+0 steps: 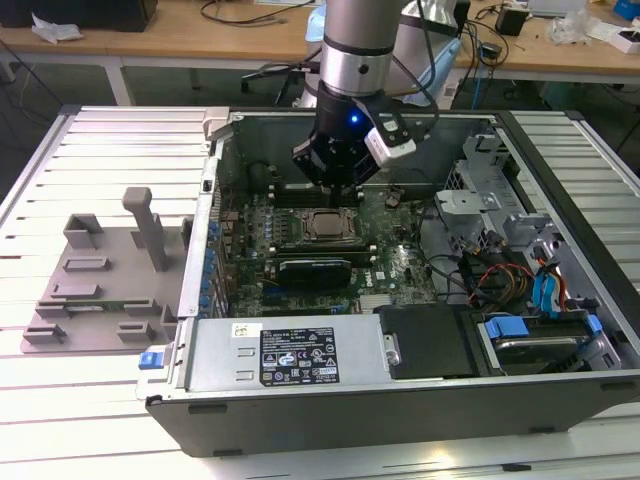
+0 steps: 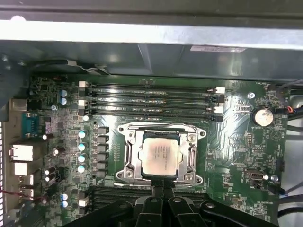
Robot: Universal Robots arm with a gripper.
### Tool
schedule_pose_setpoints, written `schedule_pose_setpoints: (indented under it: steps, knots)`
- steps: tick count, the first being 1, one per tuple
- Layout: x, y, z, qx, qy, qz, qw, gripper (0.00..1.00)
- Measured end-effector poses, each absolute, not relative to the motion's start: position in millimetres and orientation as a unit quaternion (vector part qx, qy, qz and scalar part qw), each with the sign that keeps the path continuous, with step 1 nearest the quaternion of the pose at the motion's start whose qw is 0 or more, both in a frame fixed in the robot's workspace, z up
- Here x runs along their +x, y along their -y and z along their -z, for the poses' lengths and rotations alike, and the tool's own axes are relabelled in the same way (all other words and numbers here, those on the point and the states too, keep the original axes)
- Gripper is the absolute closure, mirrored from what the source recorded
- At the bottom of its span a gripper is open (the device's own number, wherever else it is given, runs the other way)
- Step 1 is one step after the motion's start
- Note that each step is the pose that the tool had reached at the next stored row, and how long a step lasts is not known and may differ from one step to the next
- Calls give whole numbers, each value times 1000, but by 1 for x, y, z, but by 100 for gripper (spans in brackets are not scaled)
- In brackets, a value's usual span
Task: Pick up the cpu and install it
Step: 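Install the second cpu locking lever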
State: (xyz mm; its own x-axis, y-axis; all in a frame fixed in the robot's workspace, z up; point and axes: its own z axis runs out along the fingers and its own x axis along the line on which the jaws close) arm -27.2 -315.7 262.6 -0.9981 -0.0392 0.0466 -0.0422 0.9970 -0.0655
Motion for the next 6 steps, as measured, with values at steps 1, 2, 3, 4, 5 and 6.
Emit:
schedule_pose_setpoints:
  steps: [1,2,3,4,5,6]
  knots:
    - [-27,316,-263,20,999,-33,23,89]
    - [-27,316,-263,20,999,-33,22,89]
    - [-27,316,-263,20,999,-33,23,89]
    - [-27,316,-263,20,999,-33,23,89]
    - [-27,316,-263,20,999,-33,23,89]
    - [-27,316,-263,20,999,-33,23,89]
